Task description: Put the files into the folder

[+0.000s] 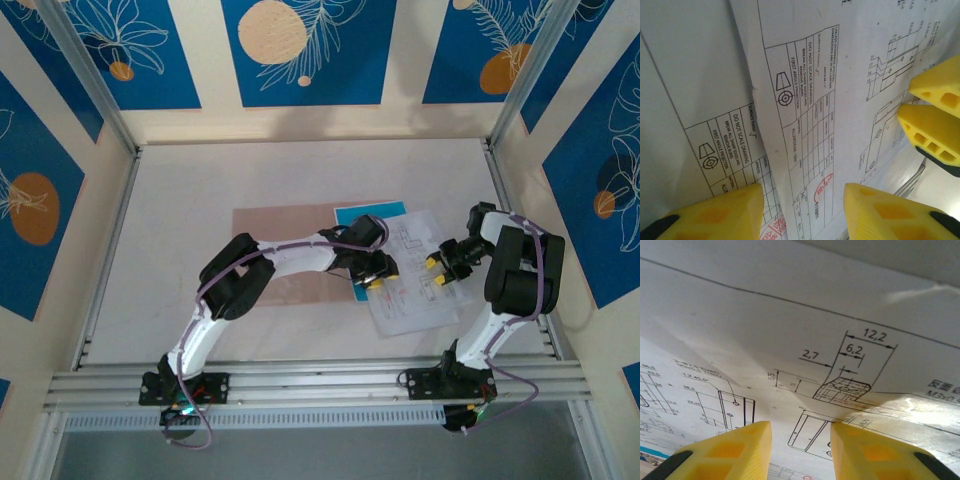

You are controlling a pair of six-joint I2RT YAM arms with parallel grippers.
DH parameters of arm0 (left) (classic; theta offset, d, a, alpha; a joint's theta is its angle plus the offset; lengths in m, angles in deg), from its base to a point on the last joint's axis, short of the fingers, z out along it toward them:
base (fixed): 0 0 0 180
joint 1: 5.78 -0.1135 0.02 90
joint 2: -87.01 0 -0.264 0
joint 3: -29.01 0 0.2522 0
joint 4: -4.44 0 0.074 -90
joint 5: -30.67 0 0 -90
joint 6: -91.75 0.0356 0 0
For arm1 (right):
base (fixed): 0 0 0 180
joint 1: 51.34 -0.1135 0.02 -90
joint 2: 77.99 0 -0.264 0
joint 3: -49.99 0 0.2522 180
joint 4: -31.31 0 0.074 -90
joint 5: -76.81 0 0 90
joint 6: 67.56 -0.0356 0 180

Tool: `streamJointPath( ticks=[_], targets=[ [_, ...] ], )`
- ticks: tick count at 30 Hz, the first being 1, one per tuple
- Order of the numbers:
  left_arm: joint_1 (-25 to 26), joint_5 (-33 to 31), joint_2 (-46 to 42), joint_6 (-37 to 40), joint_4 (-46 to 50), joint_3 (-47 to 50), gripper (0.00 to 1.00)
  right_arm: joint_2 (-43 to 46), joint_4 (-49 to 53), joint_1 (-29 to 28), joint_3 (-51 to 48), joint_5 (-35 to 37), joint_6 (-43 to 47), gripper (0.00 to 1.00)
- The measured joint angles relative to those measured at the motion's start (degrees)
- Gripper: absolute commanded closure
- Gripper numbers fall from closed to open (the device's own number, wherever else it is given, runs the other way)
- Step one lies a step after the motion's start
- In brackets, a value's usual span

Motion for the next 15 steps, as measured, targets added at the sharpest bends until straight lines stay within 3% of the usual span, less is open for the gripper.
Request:
streamJointPath(
  ticks=[8,15],
  targets=[
    [0.2,0.0,0.0,-0.4,-1.8,0.9,0.63,0.0,0.0,-0.9,-0.2,-0.1,0.0,0.62],
    [0.2,-0.1,0.0,0.0,-2.5,1.0,0.79,0.1,0.0,-1.1,-0.4,-0.2,0.0,0.62]
  ],
)
